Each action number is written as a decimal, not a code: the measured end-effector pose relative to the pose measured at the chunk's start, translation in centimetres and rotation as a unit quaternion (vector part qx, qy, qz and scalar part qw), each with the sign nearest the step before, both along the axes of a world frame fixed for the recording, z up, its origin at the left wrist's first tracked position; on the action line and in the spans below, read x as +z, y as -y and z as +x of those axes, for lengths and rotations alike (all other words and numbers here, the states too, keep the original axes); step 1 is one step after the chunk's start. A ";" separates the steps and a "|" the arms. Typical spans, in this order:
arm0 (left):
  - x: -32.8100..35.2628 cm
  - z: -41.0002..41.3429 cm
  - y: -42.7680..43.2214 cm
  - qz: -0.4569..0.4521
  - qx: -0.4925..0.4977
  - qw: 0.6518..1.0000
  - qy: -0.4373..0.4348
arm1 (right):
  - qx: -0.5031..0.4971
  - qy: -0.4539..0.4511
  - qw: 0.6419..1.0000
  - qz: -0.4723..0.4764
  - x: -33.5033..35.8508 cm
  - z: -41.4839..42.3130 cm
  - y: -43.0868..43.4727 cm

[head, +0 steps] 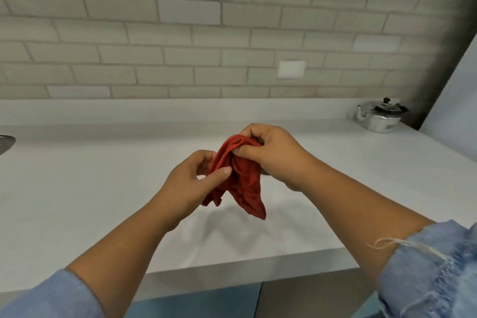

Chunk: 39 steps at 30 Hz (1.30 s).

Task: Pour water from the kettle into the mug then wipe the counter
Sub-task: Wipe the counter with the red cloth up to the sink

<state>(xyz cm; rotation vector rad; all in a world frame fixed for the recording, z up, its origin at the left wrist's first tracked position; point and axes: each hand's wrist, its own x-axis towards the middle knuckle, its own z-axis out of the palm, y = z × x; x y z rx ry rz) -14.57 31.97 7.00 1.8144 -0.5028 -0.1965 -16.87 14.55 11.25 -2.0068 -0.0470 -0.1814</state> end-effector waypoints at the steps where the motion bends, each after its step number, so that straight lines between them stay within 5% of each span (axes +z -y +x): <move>1: 0.0 -0.3 1.2 0.001 0.003 1.000 0.010 | -0.003 -0.003 1.000 0.000 0.0 -0.3 1.0; 10: -0.1 1.1 9.8 0.094 -0.008 0.995 0.038 | -0.030 -0.011 0.999 -0.001 -0.8 -0.5 9.2; 15: 0.7 4.9 12.9 0.059 -0.084 0.994 -0.023 | -0.026 -0.062 0.996 0.051 -0.9 1.2 14.2; 20: 2.1 7.7 18.1 0.031 -0.144 0.989 0.035 | 0.013 -0.121 0.972 0.202 -1.7 2.5 19.8; 23: 2.4 8.1 21.4 0.007 -0.154 0.987 0.055 | 0.046 -0.173 0.971 0.159 -3.4 2.3 22.3; 30: 0.8 9.6 27.8 0.001 -0.141 0.990 0.020 | -0.055 -0.075 0.958 0.272 -5.3 2.7 27.9; 39: -0.6 9.7 36.5 0.054 -0.112 0.991 -0.042 | -0.191 -0.099 0.965 0.154 -4.8 1.9 43.6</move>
